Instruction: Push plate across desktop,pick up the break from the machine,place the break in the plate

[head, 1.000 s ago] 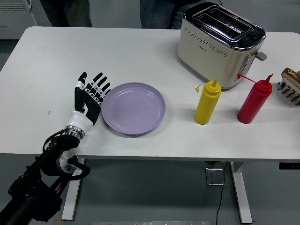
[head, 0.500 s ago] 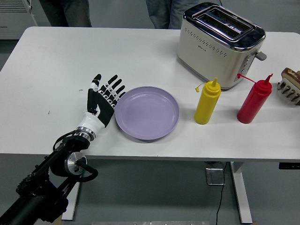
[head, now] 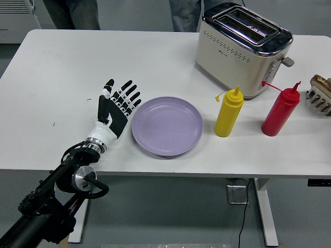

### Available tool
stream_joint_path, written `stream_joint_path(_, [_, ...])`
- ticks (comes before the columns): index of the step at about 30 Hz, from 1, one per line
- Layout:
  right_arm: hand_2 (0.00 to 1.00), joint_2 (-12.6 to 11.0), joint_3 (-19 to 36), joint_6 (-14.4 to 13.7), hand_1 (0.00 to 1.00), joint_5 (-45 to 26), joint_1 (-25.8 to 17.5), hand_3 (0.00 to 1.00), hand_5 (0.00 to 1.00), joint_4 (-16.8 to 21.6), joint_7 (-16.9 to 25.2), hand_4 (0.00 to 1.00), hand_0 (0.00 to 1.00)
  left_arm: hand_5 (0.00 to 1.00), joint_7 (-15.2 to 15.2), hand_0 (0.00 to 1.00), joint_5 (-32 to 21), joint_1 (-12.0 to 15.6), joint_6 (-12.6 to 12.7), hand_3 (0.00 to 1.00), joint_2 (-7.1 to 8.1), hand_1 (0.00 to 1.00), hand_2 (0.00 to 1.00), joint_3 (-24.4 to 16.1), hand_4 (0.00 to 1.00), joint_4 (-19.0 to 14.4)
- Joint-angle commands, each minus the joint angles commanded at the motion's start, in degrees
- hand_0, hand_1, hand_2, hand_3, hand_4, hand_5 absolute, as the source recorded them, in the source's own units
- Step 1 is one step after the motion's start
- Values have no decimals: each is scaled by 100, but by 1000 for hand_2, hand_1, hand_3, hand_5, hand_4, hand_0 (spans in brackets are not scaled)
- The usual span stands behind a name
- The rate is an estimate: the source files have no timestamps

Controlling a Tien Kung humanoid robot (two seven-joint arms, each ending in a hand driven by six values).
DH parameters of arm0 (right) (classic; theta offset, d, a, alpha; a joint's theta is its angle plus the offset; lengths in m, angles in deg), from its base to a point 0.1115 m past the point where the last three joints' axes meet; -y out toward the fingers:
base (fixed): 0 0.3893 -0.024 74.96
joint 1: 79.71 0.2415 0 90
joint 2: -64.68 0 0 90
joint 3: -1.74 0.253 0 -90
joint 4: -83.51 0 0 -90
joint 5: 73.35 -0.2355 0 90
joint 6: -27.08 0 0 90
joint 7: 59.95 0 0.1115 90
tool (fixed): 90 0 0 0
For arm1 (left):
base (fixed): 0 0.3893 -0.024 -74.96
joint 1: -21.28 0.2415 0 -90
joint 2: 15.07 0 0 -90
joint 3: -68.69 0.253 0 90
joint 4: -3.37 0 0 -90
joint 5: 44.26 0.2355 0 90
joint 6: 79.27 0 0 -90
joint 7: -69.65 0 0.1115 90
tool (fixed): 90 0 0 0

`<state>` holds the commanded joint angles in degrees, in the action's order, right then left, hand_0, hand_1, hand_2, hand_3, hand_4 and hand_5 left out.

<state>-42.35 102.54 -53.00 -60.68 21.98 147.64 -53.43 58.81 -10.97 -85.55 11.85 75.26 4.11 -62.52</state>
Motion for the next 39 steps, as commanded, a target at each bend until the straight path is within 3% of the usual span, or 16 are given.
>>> stream_joint_path(5, [793, -8, 0, -2, 792, -1, -7, 796, 425, 5, 1, 431, 811, 998, 91, 883, 170, 246, 69, 859, 63, 887, 908, -469, 685, -282])
stream_joint_path(10, [792, -32, 24, -8, 792, 0, -21, 796, 426, 17, 0, 431, 810, 998, 203, 863, 267, 548, 139, 848, 175, 864, 896, -1220, 684, -846])
stream_joint_path(16, [793, -40, 53, -8, 792, 1, -18, 796, 426, 24, -1, 431, 810, 998, 370, 853, -331, 875, -53, 843, 373, 853, 889, -2127, 685, -1457])
stream_joint_path(20, [793, -43, 72, -12, 792, -1, -37, 796, 426, 24, -2, 431, 810, 998, 573, 853, -795, 1071, -231, 843, 477, 853, 889, -2649, 685, -1669])
stream_joint_path(25, [792, -38, 83, -14, 792, 1, -44, 796, 426, 24, -4, 430, 811, 998, 799, 847, -1210, 1189, -421, 843, 498, 849, 888, -3248, 683, -1723])
stream_joint_path(31, [793, -28, 79, -21, 792, 9, -45, 796, 426, 17, -10, 430, 811, 998, 1209, 846, -1775, 1225, -741, 844, 510, 847, 889, -4050, 681, -1534])
stream_joint_path(39, [792, -19, 78, -28, 792, 21, -43, 796, 427, 16, -15, 429, 811, 998, 1431, 846, -2142, 1234, -963, 844, 425, 844, 887, -4484, 681, -1242])
